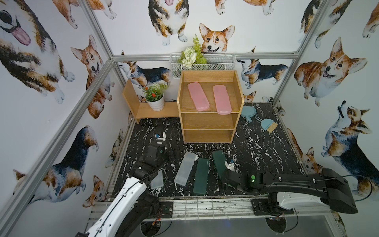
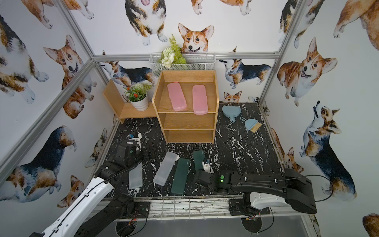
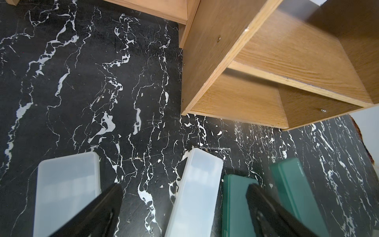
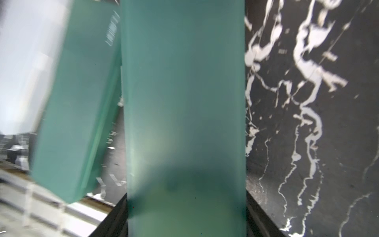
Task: Place the pencil cases on the shelf according to color
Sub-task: Pick up the pencil case from the center of the board, then place the pencil case on the shelf.
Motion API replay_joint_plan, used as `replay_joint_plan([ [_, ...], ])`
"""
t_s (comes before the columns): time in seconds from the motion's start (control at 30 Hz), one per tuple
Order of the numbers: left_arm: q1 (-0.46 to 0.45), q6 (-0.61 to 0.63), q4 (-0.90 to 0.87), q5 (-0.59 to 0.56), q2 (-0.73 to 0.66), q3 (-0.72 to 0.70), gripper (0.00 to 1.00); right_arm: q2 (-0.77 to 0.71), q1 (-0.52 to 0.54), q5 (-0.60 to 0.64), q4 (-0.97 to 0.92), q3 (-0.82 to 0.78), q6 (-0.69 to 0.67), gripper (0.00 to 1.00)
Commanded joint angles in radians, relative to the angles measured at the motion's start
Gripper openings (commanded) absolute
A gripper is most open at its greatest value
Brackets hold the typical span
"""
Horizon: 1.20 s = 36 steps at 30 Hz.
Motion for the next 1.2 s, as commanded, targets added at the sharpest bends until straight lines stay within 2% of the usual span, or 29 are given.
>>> replay_joint_plan([
  [0.0, 0.001, 0.026, 0.020, 0.005, 0.004, 0.009, 1.00, -0.053, 0.003, 0.055, -0.052, 0.031, 0.004, 0.43],
  [0.2, 0.002, 0.084, 0.011, -0.026, 0.032, 0.041, 0.99, -0.051, 0.003, 0.090, -0.089, 0.122, -0.028, 0.43],
  [0.33, 0.002, 0.071, 0.035, -0.009, 0.032, 0.022, 0.99, -0.020, -0.001, 0.159, -0.110, 0.188, -0.048, 0.43],
  [0.5, 0.001, 0.061, 0.050, -0.010, 0.024, 0.010, 0.99, 0.017, -0.057, 0.212, -0.138, 0.281, -0.096, 0.43],
  [0.83, 0.002, 0.060, 0.056, -0.001, 0.038, 0.007, 0.99, 0.041, -0.282, 0.166, -0.079, 0.405, -0.303, 0.44],
  [1.03, 0.002, 0.060, 0.056, 0.001, 0.049, 0.007, 0.99, 0.156, -0.426, 0.090, 0.005, 0.489, -0.419, 0.44],
  [1.17, 0.002, 0.055, 0.060, 0.011, 0.056, 0.003, 0.99, 0.237, -0.483, 0.063, 0.054, 0.553, -0.465, 0.43],
])
